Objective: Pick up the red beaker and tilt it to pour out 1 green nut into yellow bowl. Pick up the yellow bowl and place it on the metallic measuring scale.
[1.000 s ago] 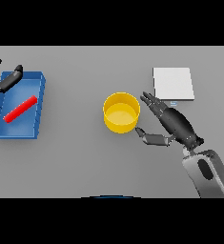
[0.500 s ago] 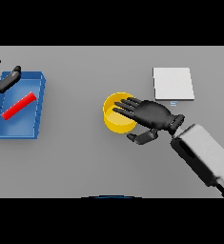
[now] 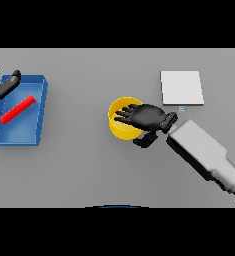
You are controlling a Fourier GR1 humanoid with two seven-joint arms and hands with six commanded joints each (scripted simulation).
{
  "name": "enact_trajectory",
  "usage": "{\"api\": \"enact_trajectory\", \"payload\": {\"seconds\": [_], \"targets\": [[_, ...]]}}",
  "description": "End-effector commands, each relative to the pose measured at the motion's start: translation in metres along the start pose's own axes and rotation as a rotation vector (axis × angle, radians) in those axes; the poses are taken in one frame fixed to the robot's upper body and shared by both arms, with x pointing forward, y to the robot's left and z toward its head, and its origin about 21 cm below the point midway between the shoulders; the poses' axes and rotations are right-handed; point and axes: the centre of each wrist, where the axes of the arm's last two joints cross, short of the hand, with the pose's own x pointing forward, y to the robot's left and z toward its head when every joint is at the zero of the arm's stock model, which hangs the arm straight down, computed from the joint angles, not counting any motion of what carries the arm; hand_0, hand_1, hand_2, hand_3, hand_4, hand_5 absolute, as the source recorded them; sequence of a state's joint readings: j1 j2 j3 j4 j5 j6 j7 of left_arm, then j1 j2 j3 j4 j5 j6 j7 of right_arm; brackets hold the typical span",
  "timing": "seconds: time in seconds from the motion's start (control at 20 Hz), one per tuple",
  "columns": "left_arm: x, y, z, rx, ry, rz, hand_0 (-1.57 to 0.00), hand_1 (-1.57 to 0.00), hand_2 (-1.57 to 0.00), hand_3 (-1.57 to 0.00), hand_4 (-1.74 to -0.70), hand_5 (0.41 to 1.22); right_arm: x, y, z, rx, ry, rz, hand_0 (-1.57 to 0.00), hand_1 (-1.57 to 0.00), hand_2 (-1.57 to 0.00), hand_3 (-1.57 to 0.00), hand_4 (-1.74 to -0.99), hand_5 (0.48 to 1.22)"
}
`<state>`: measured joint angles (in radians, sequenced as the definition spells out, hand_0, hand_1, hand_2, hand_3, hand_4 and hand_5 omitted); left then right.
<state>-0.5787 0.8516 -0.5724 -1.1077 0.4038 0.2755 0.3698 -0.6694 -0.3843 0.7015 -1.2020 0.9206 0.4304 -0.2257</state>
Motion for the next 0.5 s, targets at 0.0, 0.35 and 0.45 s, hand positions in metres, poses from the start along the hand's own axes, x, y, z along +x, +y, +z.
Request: {"api": "enact_trajectory", "payload": {"seconds": [0.0, 0.35, 0.45], "targets": [[0.001, 0.000, 0.001, 0.004, -0.001, 0.004, 0.00, 0.00, 0.00, 0.00, -0.72, 0.684, -0.001, 0.000, -0.004, 0.021, 0.001, 0.004, 0.00, 0.00, 0.00, 0.00, -1.266, 0.720], [0.000, 0.002, 0.004, 0.001, -0.021, 0.008, 0.00, 0.00, 0.00, 0.00, -0.72, 0.685, -0.001, -0.002, -0.012, 0.083, 0.021, -0.028, 0.00, 0.00, 0.00, -0.02, -1.319, 0.787], [-0.001, 0.002, 0.003, 0.000, -0.011, 0.004, 0.00, 0.00, 0.00, 0.00, -0.71, 0.689, 0.002, -0.003, -0.018, 0.088, 0.028, -0.033, -0.11, -0.10, -0.09, -0.10, -1.360, 0.842]]}}
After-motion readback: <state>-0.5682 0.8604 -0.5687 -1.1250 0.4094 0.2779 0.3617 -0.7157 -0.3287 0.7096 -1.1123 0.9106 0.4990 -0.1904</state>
